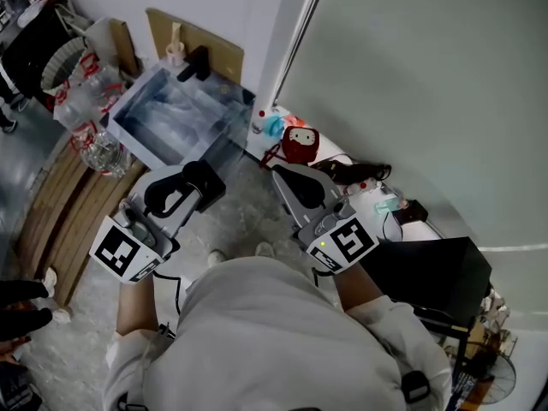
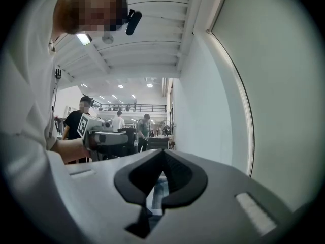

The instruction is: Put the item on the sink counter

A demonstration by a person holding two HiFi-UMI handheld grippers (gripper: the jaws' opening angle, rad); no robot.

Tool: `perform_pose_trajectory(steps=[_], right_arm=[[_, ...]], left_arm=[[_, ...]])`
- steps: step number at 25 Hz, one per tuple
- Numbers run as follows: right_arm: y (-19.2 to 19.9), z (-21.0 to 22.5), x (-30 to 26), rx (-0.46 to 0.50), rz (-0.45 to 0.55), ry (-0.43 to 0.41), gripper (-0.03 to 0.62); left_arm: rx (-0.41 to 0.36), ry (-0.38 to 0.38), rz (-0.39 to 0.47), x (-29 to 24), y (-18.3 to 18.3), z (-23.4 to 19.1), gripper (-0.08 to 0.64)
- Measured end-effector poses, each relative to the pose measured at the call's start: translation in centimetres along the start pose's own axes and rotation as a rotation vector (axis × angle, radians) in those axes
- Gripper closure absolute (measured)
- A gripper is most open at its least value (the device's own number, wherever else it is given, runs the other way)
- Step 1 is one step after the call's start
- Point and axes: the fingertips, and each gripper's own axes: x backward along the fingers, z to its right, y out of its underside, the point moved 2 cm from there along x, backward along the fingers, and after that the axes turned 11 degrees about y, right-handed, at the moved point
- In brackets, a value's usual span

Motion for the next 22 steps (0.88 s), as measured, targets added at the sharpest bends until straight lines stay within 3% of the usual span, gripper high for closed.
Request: perform_pose_trajectory(steps=[22], right_arm=[[0.9, -3.5, -5.6, 0.018, -0.019, 0.09, 0.588]], left_arm=[[-0.002, 0.083, 0.004, 3.4, 0.4, -5.5, 0.477]])
